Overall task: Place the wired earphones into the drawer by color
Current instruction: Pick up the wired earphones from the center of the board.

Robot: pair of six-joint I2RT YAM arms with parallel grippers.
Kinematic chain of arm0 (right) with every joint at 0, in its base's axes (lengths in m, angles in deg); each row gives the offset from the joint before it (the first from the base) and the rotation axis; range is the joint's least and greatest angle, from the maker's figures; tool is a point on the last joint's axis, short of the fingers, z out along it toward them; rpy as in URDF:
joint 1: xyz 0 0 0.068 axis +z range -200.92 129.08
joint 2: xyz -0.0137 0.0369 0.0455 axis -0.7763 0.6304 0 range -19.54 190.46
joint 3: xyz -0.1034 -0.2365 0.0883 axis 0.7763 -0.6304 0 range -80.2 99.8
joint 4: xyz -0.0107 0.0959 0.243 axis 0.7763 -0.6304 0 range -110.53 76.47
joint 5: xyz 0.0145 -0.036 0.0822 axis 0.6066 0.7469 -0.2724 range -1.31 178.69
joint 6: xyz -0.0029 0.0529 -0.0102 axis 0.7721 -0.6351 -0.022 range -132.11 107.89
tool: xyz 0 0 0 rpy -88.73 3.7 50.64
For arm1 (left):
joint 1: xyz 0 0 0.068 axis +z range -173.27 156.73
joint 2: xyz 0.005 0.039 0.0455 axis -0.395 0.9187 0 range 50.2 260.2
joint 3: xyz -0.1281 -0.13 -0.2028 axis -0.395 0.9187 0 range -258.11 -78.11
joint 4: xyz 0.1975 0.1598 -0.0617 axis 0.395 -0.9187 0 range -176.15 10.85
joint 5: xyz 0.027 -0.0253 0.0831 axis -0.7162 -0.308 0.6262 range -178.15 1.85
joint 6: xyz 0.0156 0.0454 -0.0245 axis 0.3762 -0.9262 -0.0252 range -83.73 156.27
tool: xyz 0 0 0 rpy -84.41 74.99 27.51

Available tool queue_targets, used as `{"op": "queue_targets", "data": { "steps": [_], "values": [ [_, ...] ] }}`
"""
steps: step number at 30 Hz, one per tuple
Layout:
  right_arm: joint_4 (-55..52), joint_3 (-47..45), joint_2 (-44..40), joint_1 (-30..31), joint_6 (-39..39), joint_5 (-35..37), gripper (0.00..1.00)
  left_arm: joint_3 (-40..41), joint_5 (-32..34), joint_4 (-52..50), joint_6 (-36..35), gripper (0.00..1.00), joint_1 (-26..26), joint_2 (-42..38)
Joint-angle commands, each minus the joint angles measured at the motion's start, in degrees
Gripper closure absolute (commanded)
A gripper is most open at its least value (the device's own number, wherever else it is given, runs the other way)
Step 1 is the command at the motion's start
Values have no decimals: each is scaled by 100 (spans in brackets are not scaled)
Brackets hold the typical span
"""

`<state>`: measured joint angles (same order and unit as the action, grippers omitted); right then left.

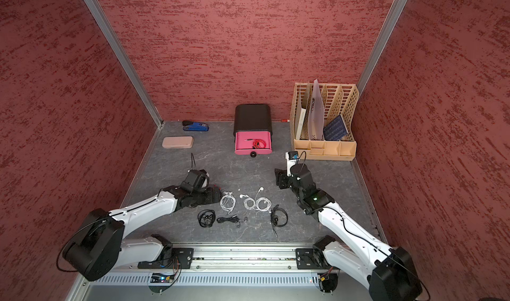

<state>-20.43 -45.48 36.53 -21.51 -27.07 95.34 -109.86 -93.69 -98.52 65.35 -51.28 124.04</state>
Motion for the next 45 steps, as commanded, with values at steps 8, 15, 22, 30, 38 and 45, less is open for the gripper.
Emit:
{"op": "queue_targets", "data": {
  "steps": [8,15,22,30,38,45],
  "values": [
    [135,-88,-66,-23,55,2,35,-366,242,-338,-133,19,-284,200],
    [136,-95,-70,-29,46,-12,35,-489,554,-593,-214,36,-319,318],
    [140,-97,-70,-23,46,-20,35,-523,572,-604,-245,49,-328,418],
    [145,-97,-67,-23,45,-14,35,-578,587,-596,-263,63,-326,538],
    [153,-106,-61,-23,46,-6,35,-596,662,-591,-285,83,-328,570],
    [162,-106,-53,-23,46,-6,35,-552,741,-620,-280,95,-328,469]
  ]
}}
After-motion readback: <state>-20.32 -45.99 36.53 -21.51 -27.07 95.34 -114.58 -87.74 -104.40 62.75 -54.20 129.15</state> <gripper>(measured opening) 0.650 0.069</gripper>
